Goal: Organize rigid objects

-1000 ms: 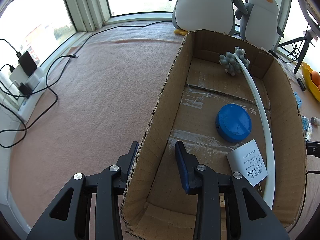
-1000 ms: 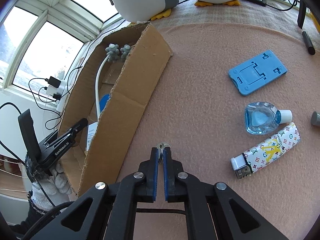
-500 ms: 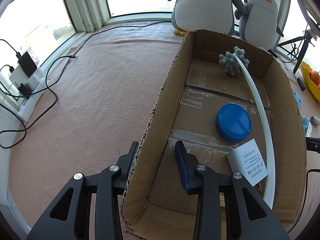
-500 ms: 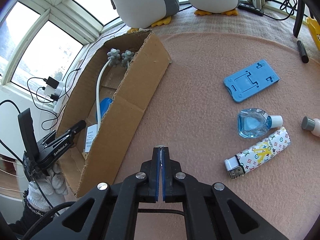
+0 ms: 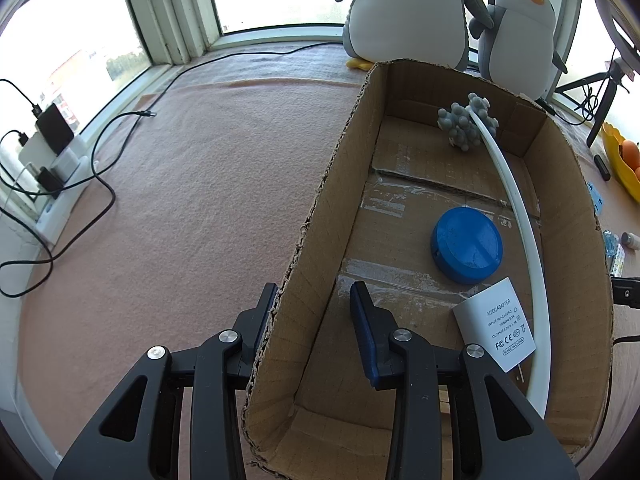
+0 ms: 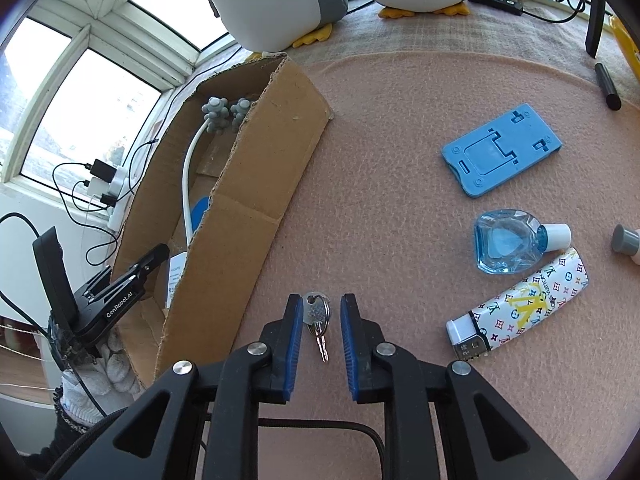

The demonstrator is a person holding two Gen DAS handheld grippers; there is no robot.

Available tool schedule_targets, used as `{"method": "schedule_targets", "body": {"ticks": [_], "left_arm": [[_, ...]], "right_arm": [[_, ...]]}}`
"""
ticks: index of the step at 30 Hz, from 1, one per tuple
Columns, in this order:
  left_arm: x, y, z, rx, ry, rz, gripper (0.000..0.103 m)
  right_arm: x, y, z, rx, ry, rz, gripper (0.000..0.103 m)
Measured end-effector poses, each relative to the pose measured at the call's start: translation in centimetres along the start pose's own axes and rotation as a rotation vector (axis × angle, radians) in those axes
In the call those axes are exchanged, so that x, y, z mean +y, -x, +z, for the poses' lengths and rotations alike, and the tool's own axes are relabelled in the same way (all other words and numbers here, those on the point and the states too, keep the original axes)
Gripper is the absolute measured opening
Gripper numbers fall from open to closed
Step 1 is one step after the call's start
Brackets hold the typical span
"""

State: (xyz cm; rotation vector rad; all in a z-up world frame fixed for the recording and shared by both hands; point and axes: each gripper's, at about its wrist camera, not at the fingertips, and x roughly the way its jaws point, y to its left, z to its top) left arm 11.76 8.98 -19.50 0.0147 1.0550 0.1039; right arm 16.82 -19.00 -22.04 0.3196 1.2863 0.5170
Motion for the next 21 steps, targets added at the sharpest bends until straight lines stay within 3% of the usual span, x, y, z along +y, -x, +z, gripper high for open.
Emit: {"method": "schedule_targets", "body": {"ticks": [10,14,21], "left_arm": [[0.01,-0.01,0.02,0.000,0.000,0.000,0.035],[0.01,0.00,-0.01,0.000,0.000,0.000,0.035],[0.00,0.00,-0.02,0.000,0.000,0.001,0.035]], "right_arm": [[-0.22,-0.74,-0.13,0.027,-0.035,0.052,0.017],[0.18,-0.83,-0.06,0.024,-0.029,0.036,0.005],[0.02,-0.72,-0.05,0.009,-0.048,0.045,0.002]]}}
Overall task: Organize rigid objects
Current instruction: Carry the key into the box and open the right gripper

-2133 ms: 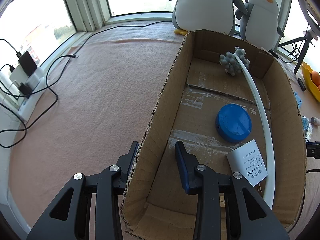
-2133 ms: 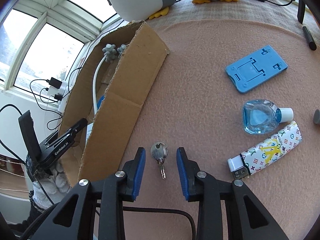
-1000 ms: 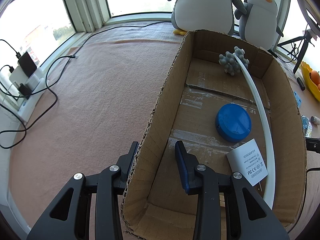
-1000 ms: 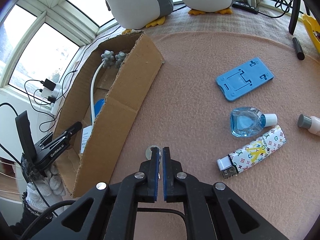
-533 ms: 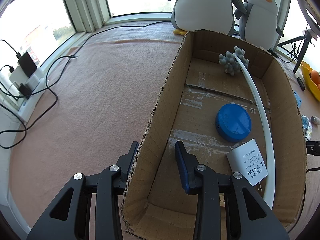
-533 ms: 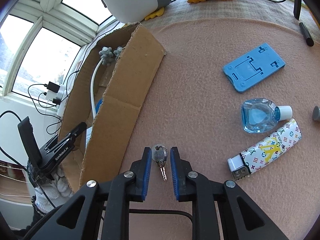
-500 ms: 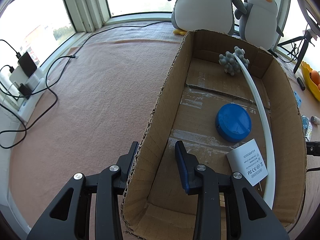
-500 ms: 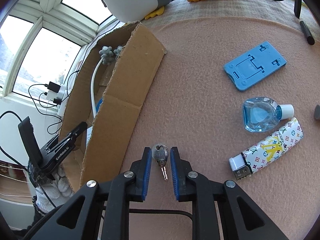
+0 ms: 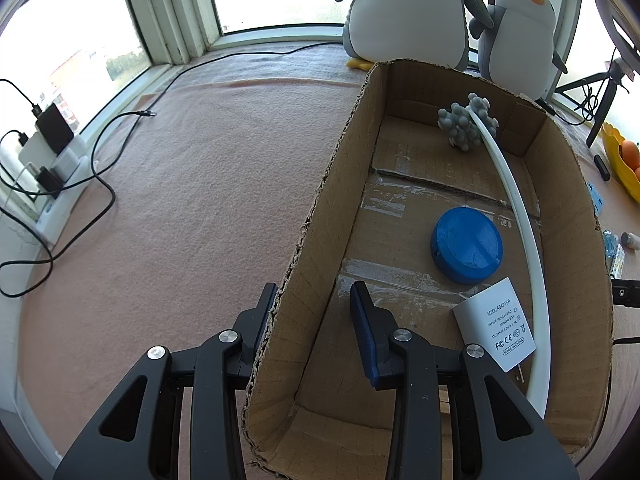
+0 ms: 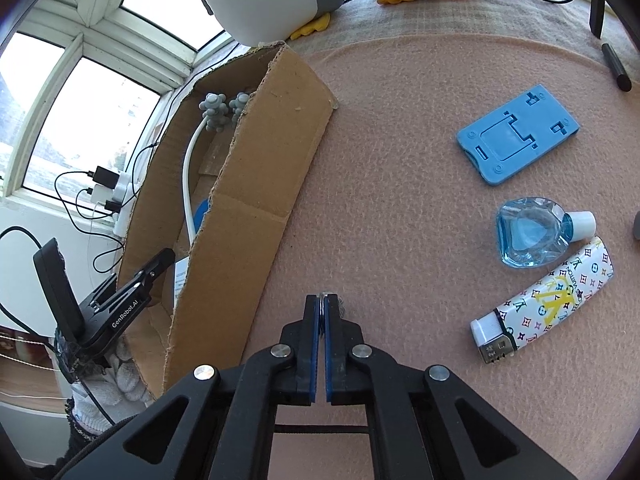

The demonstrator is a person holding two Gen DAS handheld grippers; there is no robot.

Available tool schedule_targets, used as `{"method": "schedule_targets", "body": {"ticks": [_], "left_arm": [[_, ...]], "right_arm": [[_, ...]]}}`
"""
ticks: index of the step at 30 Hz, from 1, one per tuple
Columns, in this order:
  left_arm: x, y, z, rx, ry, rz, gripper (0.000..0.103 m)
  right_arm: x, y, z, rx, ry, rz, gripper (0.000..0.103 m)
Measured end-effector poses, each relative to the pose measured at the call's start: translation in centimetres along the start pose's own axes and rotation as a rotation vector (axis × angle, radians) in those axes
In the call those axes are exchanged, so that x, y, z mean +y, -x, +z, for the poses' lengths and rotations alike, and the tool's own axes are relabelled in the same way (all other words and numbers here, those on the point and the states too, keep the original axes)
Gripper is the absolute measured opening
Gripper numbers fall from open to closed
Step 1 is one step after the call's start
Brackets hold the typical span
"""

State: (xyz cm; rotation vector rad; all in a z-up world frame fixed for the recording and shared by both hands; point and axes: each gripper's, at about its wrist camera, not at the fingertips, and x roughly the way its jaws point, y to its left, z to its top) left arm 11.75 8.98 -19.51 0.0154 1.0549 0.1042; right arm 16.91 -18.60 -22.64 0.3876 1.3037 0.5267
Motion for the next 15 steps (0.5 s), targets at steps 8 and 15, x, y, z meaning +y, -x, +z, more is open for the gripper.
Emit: {"method": "schedule_targets", "body": {"ticks": [8,15], "left_arm": [[0.0,0.0,0.0,0.000,0.001,0.000,0.035],[0.0,0.0,0.0,0.000,0.000,0.000,0.035]], "right_arm": [[2.3,3.7,0.0,-0.077,0.019,0.085,0.002],[7.5,6.6,0.0,-0.141,0.161,0.095,0.002]]}}
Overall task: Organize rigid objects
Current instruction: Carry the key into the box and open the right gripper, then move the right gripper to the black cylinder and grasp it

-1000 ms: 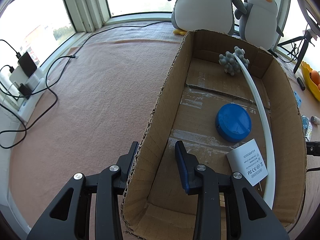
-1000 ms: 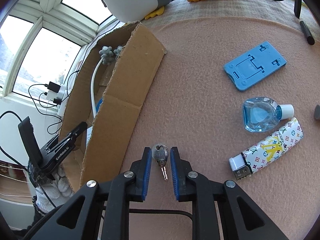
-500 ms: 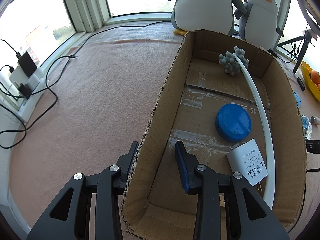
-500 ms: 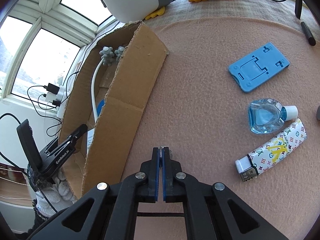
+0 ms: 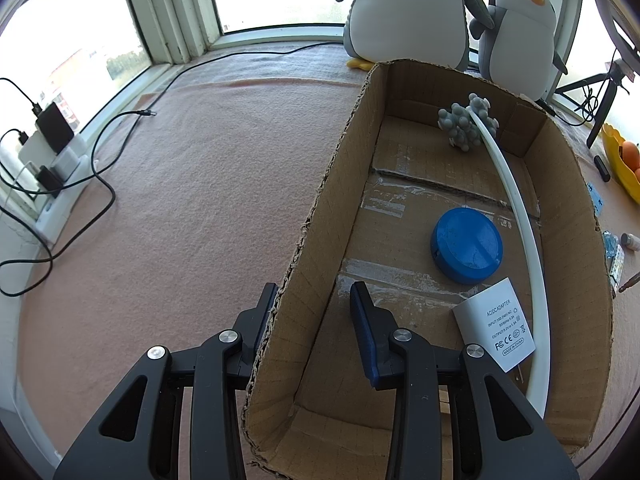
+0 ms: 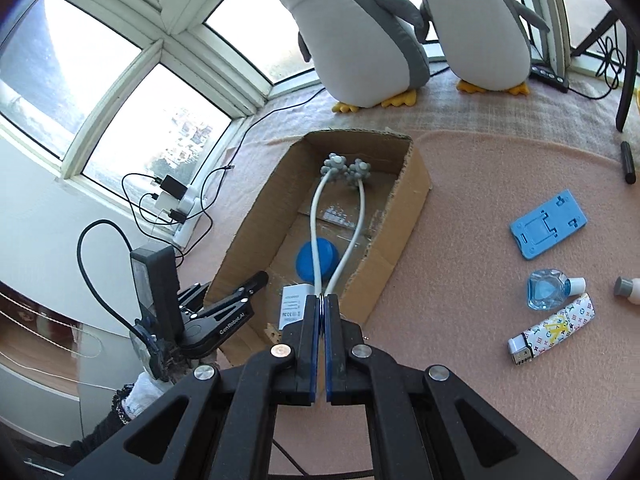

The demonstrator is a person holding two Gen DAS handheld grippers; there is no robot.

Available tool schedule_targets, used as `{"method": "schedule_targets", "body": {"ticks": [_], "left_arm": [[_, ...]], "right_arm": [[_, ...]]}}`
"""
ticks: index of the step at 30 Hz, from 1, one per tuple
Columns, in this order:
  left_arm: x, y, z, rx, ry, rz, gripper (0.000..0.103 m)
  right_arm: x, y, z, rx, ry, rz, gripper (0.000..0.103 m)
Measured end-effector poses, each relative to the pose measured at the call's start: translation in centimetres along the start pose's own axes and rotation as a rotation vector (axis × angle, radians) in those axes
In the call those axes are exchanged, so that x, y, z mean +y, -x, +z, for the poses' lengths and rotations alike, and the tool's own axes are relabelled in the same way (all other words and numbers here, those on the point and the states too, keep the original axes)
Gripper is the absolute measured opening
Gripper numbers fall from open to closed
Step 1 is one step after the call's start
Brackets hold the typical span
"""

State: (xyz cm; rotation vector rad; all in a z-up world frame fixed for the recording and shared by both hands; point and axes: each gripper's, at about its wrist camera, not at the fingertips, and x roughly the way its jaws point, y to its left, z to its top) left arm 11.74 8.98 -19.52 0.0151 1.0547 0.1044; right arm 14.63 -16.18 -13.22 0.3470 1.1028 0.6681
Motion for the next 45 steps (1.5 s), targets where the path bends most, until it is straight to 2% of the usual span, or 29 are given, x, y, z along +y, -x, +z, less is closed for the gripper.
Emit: {"method": "schedule_targets", "body": {"ticks": [5,8,20,21,23,24,25,26,33,38,42,45], "left_arm": [[0.0,0.0,0.0,0.001,0.001,0.000,0.035],[0.0,0.0,-0.1,0.001,0.001,-0.001,0.035],[0.0,0.0,-0.1,0.000,0.003,-0.002,0.035],[0.0,0.0,-0.1,0.001,0.002,-0.002,0.035],[0.0,0.0,-0.1,0.000,0.002,-0.002,0.035],[0.0,0.0,-0.1,0.000,0.002,-0.002,0.035],[0.0,0.0,-0.1,0.000,0.001,-0.002,0.035],[-0.1,0.0,-0.1,0.000,0.001,-0.002,0.035],[-0.1,0.0,-0.2,0.000,0.001,-0.001,0.035],[-0.1,0.0,-0.2,0.000,-0.004,0.001,0.035],[-0.2,0.0,0.0,0.003,-0.009,0.006,0.035],[-0.3,0.0,0.0,0.003,-0.012,0.011,0.035]], "right_arm": [[3.9,-0.1,0.3,0.007,0.094,0.030,0.002],[5.6,-1.0,0.1,0.031,0.154,0.020,0.002],[9.2,-4.7,-1.7,0.057,0.364,-0.199,0.003],[9.4,-4.8,-1.8,0.056,0.377,-0.211,0.006],[9.9,-5.1,-1.9,0.047,0.399,-0.242,0.023],[10.1,-5.1,-2.0,0.036,0.409,-0.257,0.036],[10.3,-5.0,-2.1,0.024,0.417,-0.263,0.042],[10.4,-4.9,-2.2,0.012,0.420,-0.262,0.042],[9.6,-4.1,-2.2,-0.017,0.390,-0.255,0.042],[7.9,-2.3,-2.6,-0.070,0.371,-0.246,0.042],[4.9,-0.2,-2.7,-0.098,0.298,-0.263,0.042],[1.6,1.6,-2.3,-0.108,0.209,-0.315,0.042]]}}
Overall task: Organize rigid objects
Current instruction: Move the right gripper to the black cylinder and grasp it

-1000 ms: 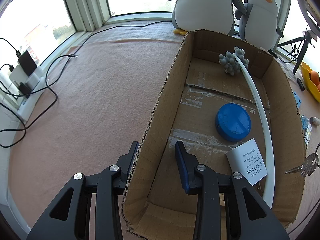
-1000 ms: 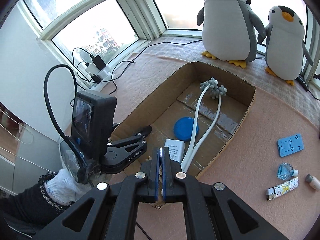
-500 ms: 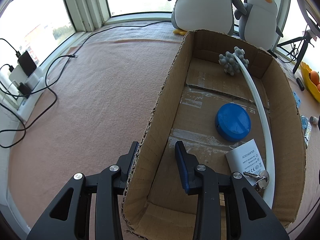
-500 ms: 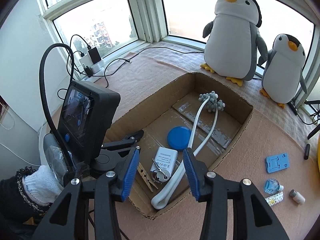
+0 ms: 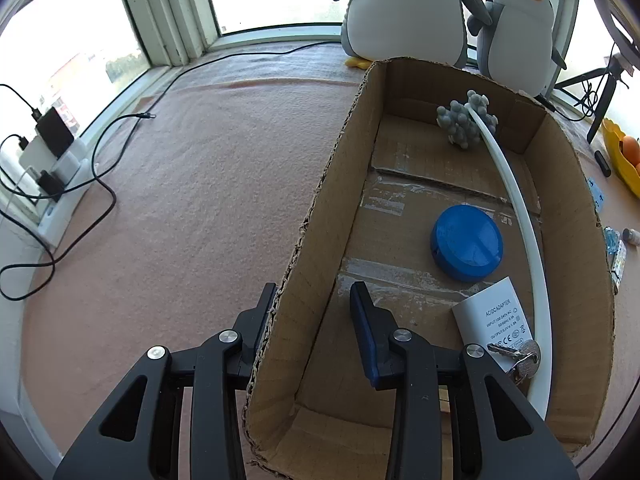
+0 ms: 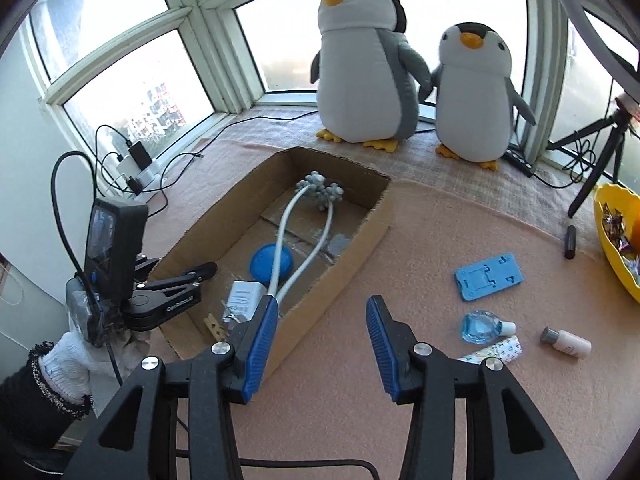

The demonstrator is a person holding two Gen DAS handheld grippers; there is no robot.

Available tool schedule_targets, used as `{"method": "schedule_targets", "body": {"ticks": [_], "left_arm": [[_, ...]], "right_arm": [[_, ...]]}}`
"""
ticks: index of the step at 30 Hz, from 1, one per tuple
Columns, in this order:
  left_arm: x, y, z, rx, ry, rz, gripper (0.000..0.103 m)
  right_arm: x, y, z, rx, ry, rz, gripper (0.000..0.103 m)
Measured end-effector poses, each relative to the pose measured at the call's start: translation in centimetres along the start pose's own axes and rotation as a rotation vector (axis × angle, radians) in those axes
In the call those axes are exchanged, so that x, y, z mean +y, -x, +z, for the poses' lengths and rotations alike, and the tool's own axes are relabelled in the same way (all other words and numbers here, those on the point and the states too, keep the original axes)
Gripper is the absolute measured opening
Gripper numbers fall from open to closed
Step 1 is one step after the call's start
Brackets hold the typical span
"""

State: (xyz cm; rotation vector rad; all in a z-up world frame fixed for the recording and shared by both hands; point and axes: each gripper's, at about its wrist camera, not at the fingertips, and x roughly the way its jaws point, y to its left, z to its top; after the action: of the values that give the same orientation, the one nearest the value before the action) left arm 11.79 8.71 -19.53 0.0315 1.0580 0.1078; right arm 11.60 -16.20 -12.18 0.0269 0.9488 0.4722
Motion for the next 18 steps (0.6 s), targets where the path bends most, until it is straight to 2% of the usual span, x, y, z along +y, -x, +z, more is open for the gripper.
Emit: {"method": "schedule_targets", "body": {"ticks": [8,12,18], "left_arm": [[-0.1,0.0,0.1,0.002,-0.004,0.005,0.035],[-0.1,0.0,0.1,0.004,-0.001,0.007,0.035],[0.0,0.0,0.1,0.004,0.001,0.007,0.035]], "right_arm": [[-11.6,1.0,-0.1,0.001,-0.248,-0.157,0.042],[-16.2,0.8,0.5,-0.012,-0.330,-0.221,0.042],[-20.6,-1.4,2.3,0.042,-0.456,-0.229,0.042]]}}
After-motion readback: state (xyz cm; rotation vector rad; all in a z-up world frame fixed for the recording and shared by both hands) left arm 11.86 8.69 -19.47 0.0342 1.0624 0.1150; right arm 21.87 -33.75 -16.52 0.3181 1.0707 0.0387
